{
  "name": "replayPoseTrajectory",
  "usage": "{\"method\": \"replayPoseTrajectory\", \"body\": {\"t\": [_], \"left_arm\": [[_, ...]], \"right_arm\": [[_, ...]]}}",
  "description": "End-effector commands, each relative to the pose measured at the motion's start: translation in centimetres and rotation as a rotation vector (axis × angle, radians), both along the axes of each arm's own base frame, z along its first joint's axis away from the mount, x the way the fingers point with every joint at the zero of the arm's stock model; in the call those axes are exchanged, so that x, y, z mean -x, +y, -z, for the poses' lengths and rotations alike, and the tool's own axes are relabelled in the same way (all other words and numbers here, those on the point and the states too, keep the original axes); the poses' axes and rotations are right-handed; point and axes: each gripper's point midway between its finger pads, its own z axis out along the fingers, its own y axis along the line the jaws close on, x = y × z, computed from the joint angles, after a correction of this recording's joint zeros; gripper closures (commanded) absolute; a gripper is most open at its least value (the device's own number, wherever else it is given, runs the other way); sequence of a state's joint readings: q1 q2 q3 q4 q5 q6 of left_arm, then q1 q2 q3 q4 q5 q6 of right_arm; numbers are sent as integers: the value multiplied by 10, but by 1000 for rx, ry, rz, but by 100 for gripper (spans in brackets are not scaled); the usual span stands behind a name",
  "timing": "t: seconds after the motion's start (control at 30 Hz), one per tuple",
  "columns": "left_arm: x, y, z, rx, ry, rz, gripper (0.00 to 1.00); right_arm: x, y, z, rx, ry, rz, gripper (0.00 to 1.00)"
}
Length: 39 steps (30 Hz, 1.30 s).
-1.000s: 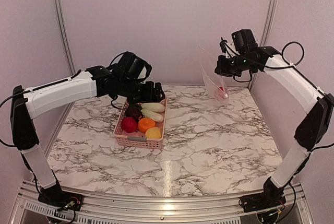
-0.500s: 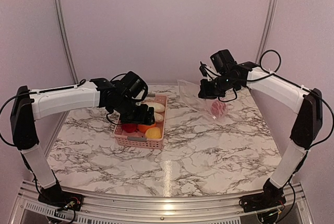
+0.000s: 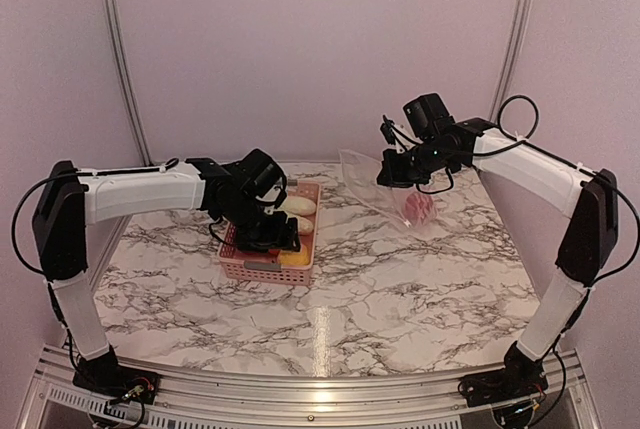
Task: Place the food in the zip-top bag and seal the zipper
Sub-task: Pick up the fake fruit from the bin.
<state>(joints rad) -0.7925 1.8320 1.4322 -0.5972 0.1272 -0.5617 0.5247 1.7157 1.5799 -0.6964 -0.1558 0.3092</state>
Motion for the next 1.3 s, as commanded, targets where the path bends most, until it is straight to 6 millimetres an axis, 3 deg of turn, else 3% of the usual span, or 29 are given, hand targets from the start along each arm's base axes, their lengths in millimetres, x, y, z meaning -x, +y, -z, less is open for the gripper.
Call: {"method": "replayPoseTrajectory", "body": {"t": [0.0, 0.5, 0.87, 0.97, 1.27], "left_arm": [[4, -5, 16, 8, 79, 1, 16], [-22, -16, 43, -23, 104, -4, 18], [-21, -14, 35, -13, 119, 17, 32], [-20, -9, 26, -17, 106, 19, 36], [-27, 0, -31, 15, -10, -4, 42]], "right_arm": [[-1, 5, -6, -12, -20, -15, 100], [-7, 11, -5, -15, -19, -33, 100], [-9, 12, -7, -10, -23, -34, 100], [-10, 12, -9, -10, -28, -35, 100], [-9, 13, -8, -11, -20, -41, 100]]}}
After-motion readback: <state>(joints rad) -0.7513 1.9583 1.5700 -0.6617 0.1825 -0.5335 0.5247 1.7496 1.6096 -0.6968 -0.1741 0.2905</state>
